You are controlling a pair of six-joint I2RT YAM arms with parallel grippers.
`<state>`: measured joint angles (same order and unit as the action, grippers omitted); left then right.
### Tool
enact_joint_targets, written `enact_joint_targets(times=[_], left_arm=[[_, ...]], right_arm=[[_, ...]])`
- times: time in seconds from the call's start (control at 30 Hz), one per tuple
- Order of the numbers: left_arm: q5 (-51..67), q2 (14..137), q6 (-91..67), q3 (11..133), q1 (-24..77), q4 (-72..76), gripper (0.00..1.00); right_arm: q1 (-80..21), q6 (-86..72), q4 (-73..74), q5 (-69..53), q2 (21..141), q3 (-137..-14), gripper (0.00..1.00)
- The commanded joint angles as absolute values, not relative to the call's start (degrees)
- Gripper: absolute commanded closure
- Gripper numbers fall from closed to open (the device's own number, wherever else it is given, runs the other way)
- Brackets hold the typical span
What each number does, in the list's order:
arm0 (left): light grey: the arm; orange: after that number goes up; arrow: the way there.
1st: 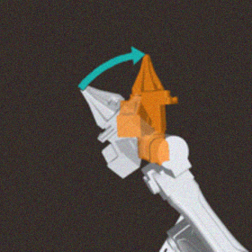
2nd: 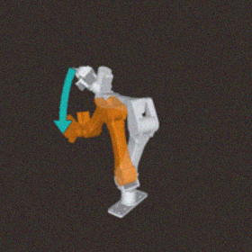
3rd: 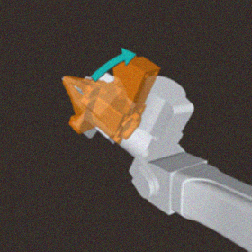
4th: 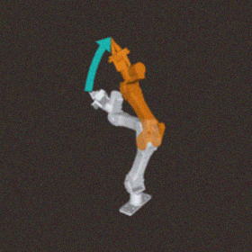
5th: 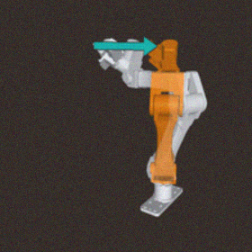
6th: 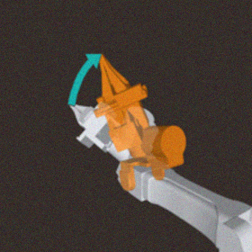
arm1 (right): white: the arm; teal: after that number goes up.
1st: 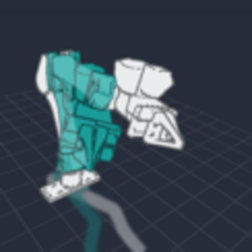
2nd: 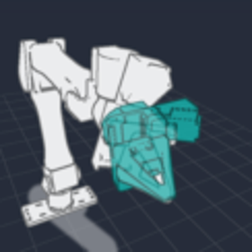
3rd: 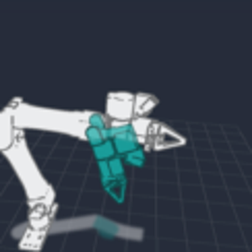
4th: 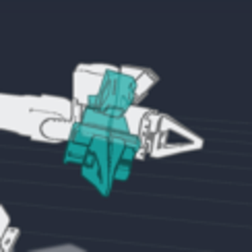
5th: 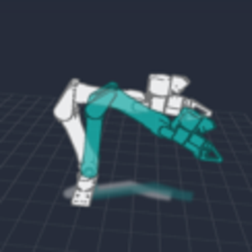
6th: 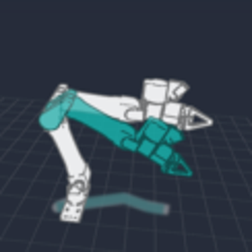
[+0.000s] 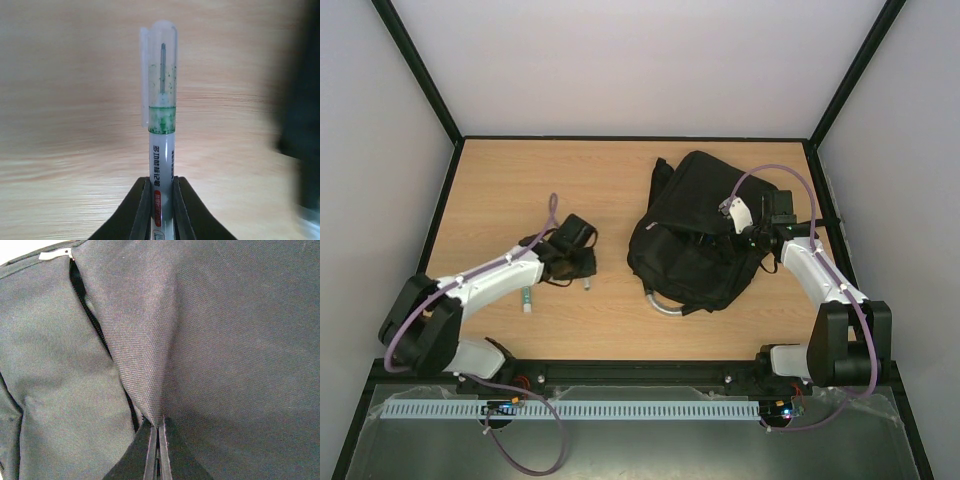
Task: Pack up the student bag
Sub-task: Pick up the stationery from the center of the board, then place the student bag at the center of the board.
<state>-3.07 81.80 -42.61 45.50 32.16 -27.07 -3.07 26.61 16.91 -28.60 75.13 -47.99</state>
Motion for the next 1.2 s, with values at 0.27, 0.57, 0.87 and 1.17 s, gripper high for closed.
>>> enact_joint_targets(times=[0.27, 0.57, 0.87, 1.17], left_arm=[[14.6, 80.7, -24.2, 52.2, 47.8, -12.1, 0.98], [17.4, 96.5, -17.7, 65.9, 53.0, -15.7, 0.98], [11.6, 112.3, -16.3, 83.2, 53.0, -23.2, 0.98], [1.4, 118.9, -17.9, 89.1, 53.1, -24.7, 0.98]], right_arm=[[-2.9, 26.7, 21.4, -31.7, 74.7, -48.7, 0.99], [-2.9, 26.6, 21.6, -31.7, 74.6, -48.8, 0.99], [-2.8, 26.7, 21.7, -32.0, 74.5, -48.8, 0.99], [-2.5, 26.9, 21.6, -32.1, 74.2, -48.8, 0.99]])
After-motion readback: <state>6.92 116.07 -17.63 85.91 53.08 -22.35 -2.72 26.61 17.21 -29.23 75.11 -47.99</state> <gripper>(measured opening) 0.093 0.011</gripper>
